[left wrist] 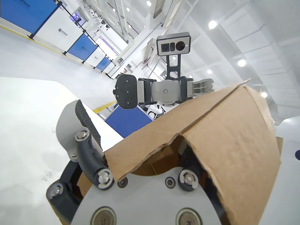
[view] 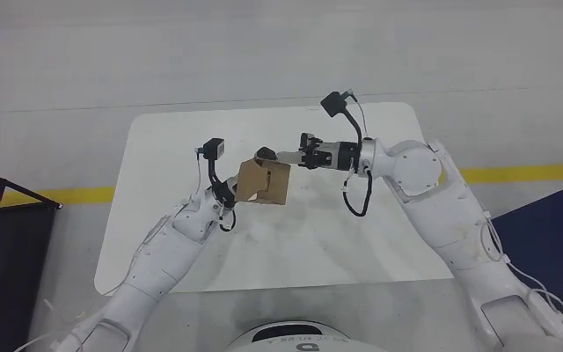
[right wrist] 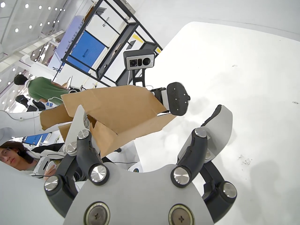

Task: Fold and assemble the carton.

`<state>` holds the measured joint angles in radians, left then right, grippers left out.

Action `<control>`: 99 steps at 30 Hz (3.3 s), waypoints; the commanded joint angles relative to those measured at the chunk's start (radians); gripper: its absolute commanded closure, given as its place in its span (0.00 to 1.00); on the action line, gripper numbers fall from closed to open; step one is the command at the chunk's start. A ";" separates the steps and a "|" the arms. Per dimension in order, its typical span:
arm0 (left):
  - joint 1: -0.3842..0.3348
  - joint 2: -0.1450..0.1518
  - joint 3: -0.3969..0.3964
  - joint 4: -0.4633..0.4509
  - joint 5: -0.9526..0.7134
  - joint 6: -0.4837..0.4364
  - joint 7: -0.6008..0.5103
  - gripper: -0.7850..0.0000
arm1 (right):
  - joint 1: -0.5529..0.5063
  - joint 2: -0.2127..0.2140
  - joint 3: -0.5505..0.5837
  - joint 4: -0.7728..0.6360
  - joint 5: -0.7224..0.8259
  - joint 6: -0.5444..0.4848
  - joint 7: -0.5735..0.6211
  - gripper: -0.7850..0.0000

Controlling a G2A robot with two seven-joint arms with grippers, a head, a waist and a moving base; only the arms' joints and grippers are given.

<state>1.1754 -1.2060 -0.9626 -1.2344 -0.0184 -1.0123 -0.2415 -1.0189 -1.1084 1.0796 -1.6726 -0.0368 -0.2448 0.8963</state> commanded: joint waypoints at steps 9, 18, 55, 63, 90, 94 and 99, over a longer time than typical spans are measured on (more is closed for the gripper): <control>-0.002 -0.008 -0.006 0.014 -0.009 0.000 -0.014 0.00 | 0.015 -0.004 -0.022 -0.014 -0.001 -0.025 0.011 0.00; 0.001 -0.014 -0.015 0.013 -0.020 0.000 -0.034 0.00 | 0.025 -0.006 -0.061 -0.002 -0.052 0.008 0.043 0.00; 0.021 -0.034 -0.075 0.010 -0.009 0.000 -0.045 0.00 | -0.066 0.018 -0.017 -0.217 -0.186 -0.044 -0.008 0.07; 0.023 -0.038 -0.079 0.006 -0.029 0.000 -0.065 0.00 | -0.072 0.022 -0.005 -0.200 -0.200 -0.034 -0.006 0.09; 0.036 -0.051 -0.124 0.054 -0.117 0.000 -0.168 0.00 | -0.181 0.047 0.143 -0.312 -0.210 -0.068 -0.125 0.09; 0.028 -0.052 -0.143 0.084 -0.116 0.000 -0.188 0.00 | -0.243 0.055 0.215 -0.357 -0.185 -0.123 -0.185 0.00; 0.028 -0.052 -0.177 0.093 -0.042 0.000 -0.160 0.00 | -0.253 0.057 0.230 -0.365 -0.191 -0.131 -0.192 0.00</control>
<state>1.2019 -1.2577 -1.1340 -1.1402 -0.0781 -1.0123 -0.4133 -1.2726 -1.0515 1.3107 -2.0380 -0.2277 -0.3769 0.7038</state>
